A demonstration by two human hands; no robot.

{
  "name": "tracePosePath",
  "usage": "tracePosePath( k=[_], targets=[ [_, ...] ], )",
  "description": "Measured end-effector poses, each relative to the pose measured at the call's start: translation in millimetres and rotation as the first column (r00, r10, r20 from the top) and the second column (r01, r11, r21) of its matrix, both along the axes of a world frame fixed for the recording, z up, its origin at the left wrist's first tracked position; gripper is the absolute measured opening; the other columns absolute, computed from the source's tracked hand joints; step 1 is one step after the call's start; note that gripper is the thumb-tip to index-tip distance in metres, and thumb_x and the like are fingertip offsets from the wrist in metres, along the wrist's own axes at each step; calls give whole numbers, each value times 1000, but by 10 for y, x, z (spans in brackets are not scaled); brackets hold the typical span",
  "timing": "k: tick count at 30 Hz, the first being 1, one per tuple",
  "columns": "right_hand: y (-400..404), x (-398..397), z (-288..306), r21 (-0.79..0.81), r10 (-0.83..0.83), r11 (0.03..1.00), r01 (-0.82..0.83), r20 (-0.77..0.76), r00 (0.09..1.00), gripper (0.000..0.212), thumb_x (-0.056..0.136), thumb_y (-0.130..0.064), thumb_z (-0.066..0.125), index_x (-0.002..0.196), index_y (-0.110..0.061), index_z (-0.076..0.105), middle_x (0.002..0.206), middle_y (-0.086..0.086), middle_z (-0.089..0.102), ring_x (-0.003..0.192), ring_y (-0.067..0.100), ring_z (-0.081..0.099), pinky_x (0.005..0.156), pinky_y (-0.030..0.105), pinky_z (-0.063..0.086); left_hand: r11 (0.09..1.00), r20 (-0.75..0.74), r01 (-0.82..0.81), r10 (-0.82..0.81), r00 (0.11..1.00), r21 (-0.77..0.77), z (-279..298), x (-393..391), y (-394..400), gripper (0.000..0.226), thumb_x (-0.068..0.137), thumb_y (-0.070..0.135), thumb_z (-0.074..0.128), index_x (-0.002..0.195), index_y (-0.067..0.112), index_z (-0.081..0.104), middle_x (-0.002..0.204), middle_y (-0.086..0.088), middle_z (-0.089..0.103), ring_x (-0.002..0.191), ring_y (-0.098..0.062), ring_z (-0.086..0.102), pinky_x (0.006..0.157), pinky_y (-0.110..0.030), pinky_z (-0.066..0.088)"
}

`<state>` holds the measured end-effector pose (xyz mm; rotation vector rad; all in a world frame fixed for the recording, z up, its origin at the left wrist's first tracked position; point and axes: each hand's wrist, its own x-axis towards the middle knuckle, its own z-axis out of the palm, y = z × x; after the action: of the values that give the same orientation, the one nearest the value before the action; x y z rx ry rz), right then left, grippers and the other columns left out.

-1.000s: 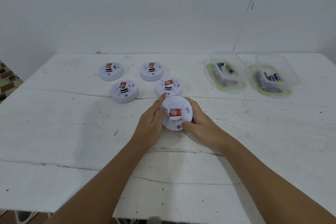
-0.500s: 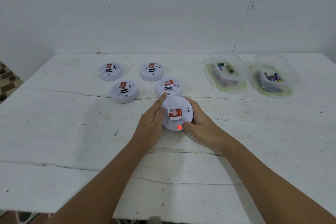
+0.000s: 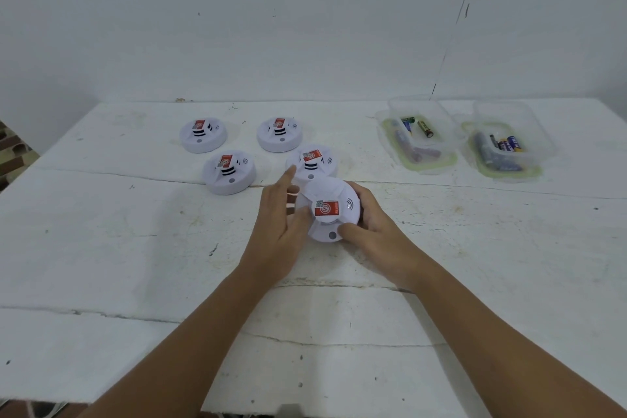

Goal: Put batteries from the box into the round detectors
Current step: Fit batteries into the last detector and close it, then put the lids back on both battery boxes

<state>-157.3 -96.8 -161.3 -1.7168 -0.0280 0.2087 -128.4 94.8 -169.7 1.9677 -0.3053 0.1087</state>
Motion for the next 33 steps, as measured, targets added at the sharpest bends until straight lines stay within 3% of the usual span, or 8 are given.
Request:
tracePosePath(
  k=[2,5,10,15,19,23,28,33],
  targets=[
    [-10,29,-17,71,-22,997,23,-17,1000,65,86,-18,63,140,-49,47,133,-6,63,124,31,62,103,63,51,989,57,81,-89,994,121,58,-21,46,72,97,41,56,161,32,25,143,7,43,136,-7,43,108,-24,44],
    [-53,80,-26,214,-50,975,63,-67,997,69,84,-6,65,142,-38,49,136,0,64,127,24,64,103,45,55,920,86,231,-270,959,318,213,42,63,93,81,54,67,161,34,24,152,9,33,146,-8,30,115,-25,34],
    [-136,132,108,211,-109,972,108,-7,994,65,86,-4,65,141,-36,50,132,-2,66,122,19,66,102,47,57,806,74,250,-340,938,536,439,316,-146,98,81,59,78,161,33,28,148,4,36,137,-14,34,115,-38,41],
    [-332,269,303,212,-157,967,138,75,985,52,101,-2,55,145,-30,48,129,-3,70,116,19,69,95,38,60,798,59,289,-375,925,529,629,624,-384,94,79,55,81,158,35,34,136,4,42,129,-15,42,106,-34,47],
    [-482,506,413,246,-182,956,160,73,981,38,109,-27,48,147,-31,50,127,-1,73,114,22,71,100,40,56,827,-11,357,-392,920,434,755,973,-538,83,76,48,85,148,40,46,128,11,51,125,-8,50,92,-20,47],
    [-551,721,356,171,-263,951,256,18,965,54,105,-47,51,156,-34,39,124,1,72,105,17,74,100,38,56,849,-36,325,-342,939,418,849,1349,-615,81,76,46,87,147,37,48,125,17,57,121,-6,50,93,-29,50],
    [-557,778,246,6,-364,931,365,94,927,29,107,-39,52,135,-33,54,95,5,67,78,5,71,85,30,53,812,-95,305,-298,950,498,772,1867,-770,83,71,50,88,143,41,49,127,5,52,116,-14,54,80,-18,42],
    [-630,804,183,-70,-348,931,359,135,928,15,106,-31,56,120,-34,61,76,5,62,73,9,69,69,17,49,717,-183,360,-315,931,597,658,2147,-961,76,73,40,89,139,34,52,122,4,52,110,-17,56,75,-18,43]
  ],
)
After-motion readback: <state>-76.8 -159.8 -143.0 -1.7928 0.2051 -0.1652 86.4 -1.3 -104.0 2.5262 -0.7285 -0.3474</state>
